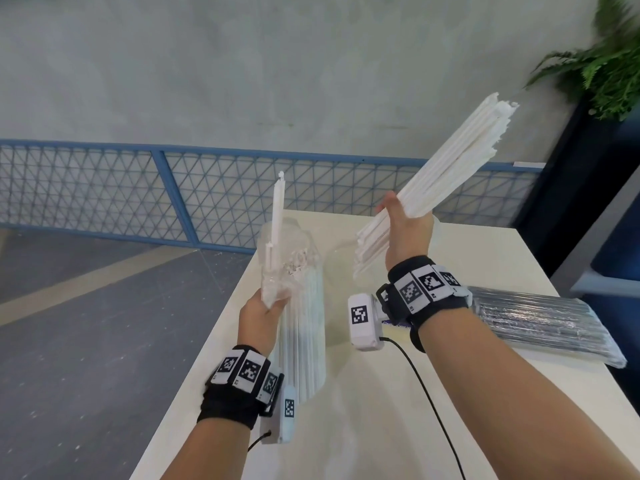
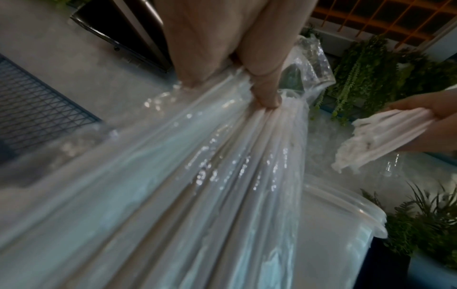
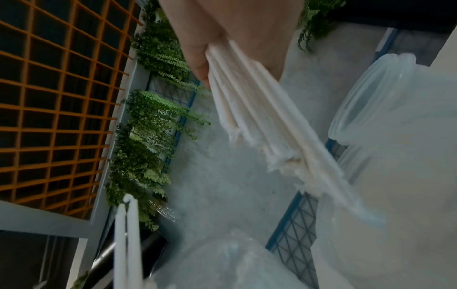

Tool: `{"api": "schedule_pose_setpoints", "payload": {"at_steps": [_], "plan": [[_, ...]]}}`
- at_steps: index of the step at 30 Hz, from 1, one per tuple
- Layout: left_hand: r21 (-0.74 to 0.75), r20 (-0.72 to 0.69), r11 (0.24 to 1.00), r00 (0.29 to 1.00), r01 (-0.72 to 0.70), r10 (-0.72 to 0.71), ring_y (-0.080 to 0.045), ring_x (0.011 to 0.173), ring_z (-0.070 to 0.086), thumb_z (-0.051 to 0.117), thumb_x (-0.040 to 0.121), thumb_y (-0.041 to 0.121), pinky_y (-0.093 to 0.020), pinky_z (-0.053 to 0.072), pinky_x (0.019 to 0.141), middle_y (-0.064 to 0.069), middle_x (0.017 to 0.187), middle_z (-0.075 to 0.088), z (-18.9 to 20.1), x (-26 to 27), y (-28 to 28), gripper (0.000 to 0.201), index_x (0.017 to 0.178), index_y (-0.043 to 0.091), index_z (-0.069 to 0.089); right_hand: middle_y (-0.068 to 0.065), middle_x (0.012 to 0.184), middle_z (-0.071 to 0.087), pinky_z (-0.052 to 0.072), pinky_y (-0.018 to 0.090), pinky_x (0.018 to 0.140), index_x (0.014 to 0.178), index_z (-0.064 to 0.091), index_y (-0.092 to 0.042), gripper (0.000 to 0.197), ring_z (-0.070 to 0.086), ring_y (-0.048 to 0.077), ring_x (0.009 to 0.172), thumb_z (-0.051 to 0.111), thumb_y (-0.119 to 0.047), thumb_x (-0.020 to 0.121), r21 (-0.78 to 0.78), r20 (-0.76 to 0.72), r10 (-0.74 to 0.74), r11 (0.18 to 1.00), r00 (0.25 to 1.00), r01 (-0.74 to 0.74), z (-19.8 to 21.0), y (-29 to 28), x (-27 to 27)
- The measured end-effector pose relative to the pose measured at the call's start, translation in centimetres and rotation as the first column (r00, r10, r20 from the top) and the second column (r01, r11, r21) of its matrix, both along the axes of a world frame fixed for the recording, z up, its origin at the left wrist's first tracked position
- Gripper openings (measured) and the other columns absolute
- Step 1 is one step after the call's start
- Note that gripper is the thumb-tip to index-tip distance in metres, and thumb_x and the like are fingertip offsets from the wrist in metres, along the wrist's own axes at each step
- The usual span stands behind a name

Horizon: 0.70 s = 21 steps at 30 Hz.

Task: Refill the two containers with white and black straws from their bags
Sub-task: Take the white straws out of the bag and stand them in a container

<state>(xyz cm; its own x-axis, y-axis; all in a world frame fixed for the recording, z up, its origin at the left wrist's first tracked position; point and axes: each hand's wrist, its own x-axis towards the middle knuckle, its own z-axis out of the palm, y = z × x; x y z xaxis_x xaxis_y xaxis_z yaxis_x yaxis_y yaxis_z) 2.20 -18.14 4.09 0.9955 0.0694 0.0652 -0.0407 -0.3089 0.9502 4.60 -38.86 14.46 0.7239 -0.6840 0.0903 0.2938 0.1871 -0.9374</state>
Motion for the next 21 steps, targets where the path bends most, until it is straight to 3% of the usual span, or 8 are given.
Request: {"api": "schedule_pose_setpoints", "payload": {"at_steps": [4,7,9,11,14,18,21], "plan": [[-0.004,0.01,1.0,1.0,0.024,-0.024,-0.019,0.086,0.057,0.058,0.091,0.013,-0.025,0.039,0.078,-0.003,0.089,0.063,0.8,-0.8,-0.7,0.004,0.095,0.013,0.059,0.002,0.094,0.062,0.048,0.029,0.08,0.104,0.058,-0.007,0.028,0.06,0.018,0.089,0.069,-0.017,0.08,-0.125,-0.076,0.043,0.991,0.996,-0.052,-3.0,0.7,0.4],[-0.009,0.008,1.0,1.0,0.03,-0.03,-0.019,0.086,0.056,0.059,0.09,0.012,-0.025,0.039,0.078,-0.003,0.089,0.062,0.9,-0.9,-0.9,0.013,0.101,0.008,0.061,0.004,0.089,0.063,0.05,0.032,0.077,0.102,0.06,-0.009,0.03,0.061,0.024,0.087,0.073,-0.022,0.077,-0.203,-0.219,0.022,0.977,0.976,-0.068,-6.6,0.8,0.4],[-0.007,0.001,0.999,1.0,0.031,-0.031,-0.018,0.083,0.056,0.059,0.09,0.013,-0.023,0.039,0.075,-0.001,0.087,0.061,0.8,-0.8,-1.0,0.017,0.105,0.006,0.061,0.01,0.095,0.066,0.053,0.041,0.082,0.1,0.062,-0.009,0.038,0.062,0.03,0.091,0.076,-0.03,0.072,-0.31,-0.342,-0.054,0.949,0.938,-0.058,-8.4,0.5,0.5],[-0.012,-0.006,1.0,1.0,0.029,-0.029,-0.017,0.081,0.056,0.059,0.089,0.014,-0.023,0.039,0.072,0.001,0.083,0.061,0.6,-0.8,-1.0,0.018,0.104,0.005,0.061,0.011,0.114,0.06,0.048,0.042,0.093,0.103,0.063,-0.006,0.047,0.055,0.031,0.106,0.076,-0.035,0.069,-0.446,-0.421,-0.121,0.891,0.899,-0.089,-9.4,0.2,0.6],[-0.015,-0.006,1.0,1.0,0.023,-0.023,-0.013,0.076,0.056,0.061,0.089,0.016,-0.025,0.041,0.069,0.006,0.077,0.06,0.4,-0.6,-1.1,0.013,0.099,0.008,0.061,0.004,0.135,0.036,0.036,0.036,0.102,0.108,0.063,-0.002,0.056,0.03,0.028,0.122,0.077,-0.038,0.069,-0.553,-0.474,-0.191,0.824,0.86,-0.122,-9.3,-0.1,0.3],[-0.035,0.008,0.999,0.999,0.032,-0.032,-0.005,0.075,0.056,0.062,0.088,0.014,-0.018,0.043,0.066,0.007,0.077,0.061,0.3,-0.6,-1.4,0.007,0.094,0.011,0.06,0.008,0.141,0.025,0.033,0.038,0.099,0.126,0.051,-0.009,0.069,0.025,0.035,0.125,0.076,-0.041,0.07,-0.5,-0.635,-0.178,0.836,0.752,-0.224,-9.1,-0.8,-0.3],[-0.064,0.006,0.997,0.999,0.044,-0.043,-0.005,0.077,0.057,0.063,0.087,0.013,-0.021,0.044,0.069,0.007,0.078,0.062,0.2,-0.7,-1.6,0.008,0.094,0.012,0.06,0.01,0.135,0.035,0.038,0.028,0.085,0.123,0.053,-0.005,0.056,0.047,0.027,0.108,0.073,-0.026,0.075,-0.477,-0.652,-0.111,0.829,0.75,-0.292,-9.3,-1.8,-0.5]]}}
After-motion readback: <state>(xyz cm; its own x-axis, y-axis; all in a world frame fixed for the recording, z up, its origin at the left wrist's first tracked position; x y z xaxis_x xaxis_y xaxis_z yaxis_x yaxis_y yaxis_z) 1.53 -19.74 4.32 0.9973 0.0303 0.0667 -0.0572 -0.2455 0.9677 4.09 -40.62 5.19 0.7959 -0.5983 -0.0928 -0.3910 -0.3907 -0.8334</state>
